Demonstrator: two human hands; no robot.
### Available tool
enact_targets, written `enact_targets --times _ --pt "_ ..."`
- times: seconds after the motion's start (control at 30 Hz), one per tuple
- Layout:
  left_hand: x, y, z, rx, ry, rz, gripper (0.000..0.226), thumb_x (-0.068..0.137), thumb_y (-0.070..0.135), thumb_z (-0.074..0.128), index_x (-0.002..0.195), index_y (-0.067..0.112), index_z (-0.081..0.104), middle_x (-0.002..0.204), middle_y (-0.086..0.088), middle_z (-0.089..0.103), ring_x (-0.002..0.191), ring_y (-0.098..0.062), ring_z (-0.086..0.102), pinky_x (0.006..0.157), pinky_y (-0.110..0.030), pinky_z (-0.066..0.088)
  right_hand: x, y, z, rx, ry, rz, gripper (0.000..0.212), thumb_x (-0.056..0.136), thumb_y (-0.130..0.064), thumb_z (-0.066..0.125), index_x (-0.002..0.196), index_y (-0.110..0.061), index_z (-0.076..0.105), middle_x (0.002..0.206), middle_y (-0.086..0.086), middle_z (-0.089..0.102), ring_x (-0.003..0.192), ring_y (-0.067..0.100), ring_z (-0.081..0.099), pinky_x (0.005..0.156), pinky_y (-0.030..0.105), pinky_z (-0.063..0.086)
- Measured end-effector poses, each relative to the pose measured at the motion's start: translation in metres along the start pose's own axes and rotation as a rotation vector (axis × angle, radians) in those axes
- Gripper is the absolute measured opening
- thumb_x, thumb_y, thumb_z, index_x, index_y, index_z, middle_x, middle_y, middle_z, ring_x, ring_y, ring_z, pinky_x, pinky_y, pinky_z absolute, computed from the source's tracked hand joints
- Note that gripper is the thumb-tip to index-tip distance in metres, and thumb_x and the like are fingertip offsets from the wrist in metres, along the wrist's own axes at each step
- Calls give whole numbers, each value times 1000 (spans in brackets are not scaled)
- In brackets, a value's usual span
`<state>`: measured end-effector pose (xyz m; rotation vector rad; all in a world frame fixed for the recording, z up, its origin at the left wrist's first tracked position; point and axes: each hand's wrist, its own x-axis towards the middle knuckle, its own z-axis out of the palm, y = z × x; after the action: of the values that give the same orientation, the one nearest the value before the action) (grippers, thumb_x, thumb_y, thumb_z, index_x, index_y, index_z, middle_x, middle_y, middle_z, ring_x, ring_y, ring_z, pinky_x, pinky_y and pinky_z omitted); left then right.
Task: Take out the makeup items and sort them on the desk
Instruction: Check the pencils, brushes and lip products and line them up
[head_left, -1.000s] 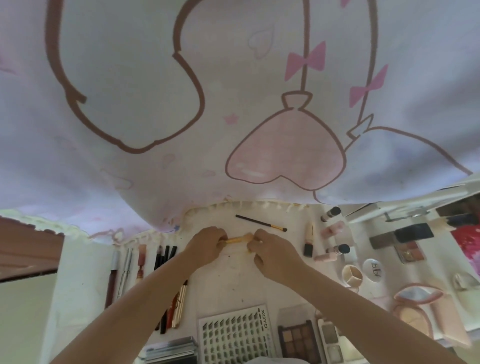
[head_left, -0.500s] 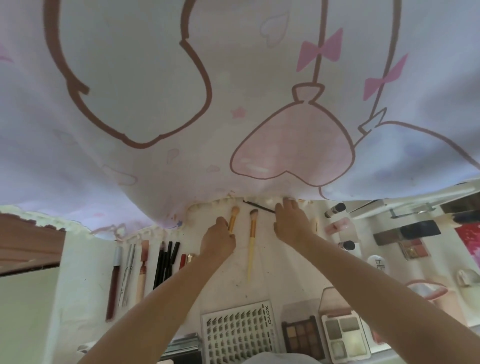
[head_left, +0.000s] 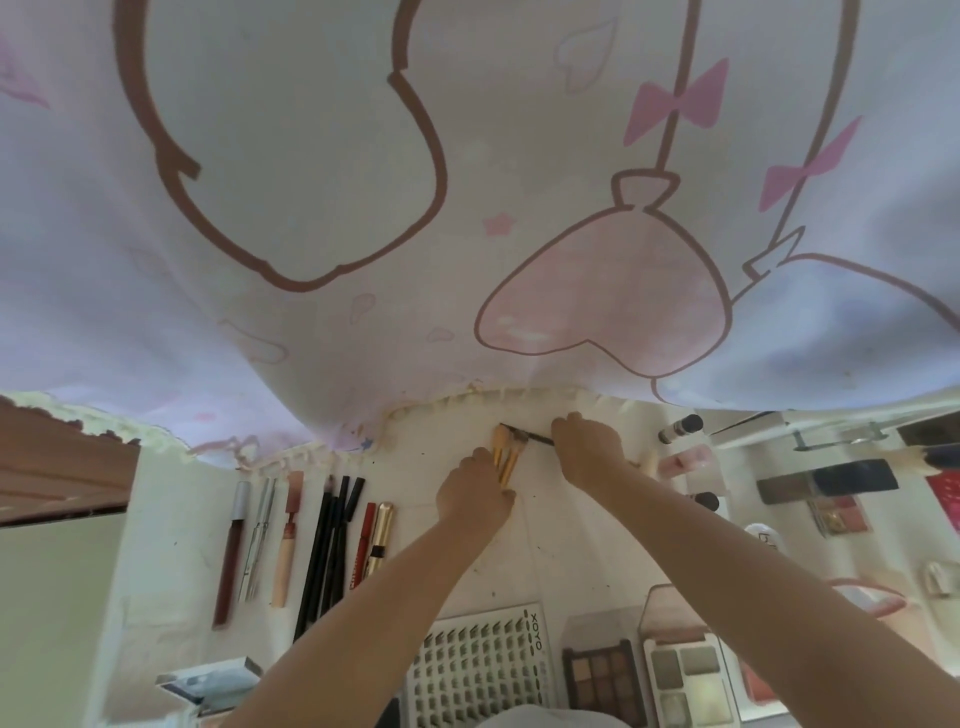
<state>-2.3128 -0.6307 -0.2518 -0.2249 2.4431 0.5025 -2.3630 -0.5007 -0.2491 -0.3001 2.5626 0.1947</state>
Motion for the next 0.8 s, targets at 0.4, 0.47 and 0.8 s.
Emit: enact_targets --times 0.4,0.47,0.8 --pt "2 -38 -13 -184 10 -31 18 90 20 48 78 13 37 67 4 37 58 -10 39 49 -21 30 -9 -16 6 -50 30 -245 18 90 1 36 102 -5 48 109 13 45 93 30 50 67 35 38" --pt "4 -38 -15 -243 -14 -23 21 91 23 50 74 16 39 67 6 37 66 -14 43 51 -20 31 -8 -15 7 -46 36 -335 23 92 -2 35 110 -3 49 100 8 46 102 31 48 76 38 42" --pt "4 24 14 -496 -86 -29 24 87 19 58 69 18 42 70 3 47 79 -18 53 59 -23 44 -27 18 20 -67 -70 -494 46 87 8 34 130 -5 44 135 9 39 117 26 37 98 31 36"
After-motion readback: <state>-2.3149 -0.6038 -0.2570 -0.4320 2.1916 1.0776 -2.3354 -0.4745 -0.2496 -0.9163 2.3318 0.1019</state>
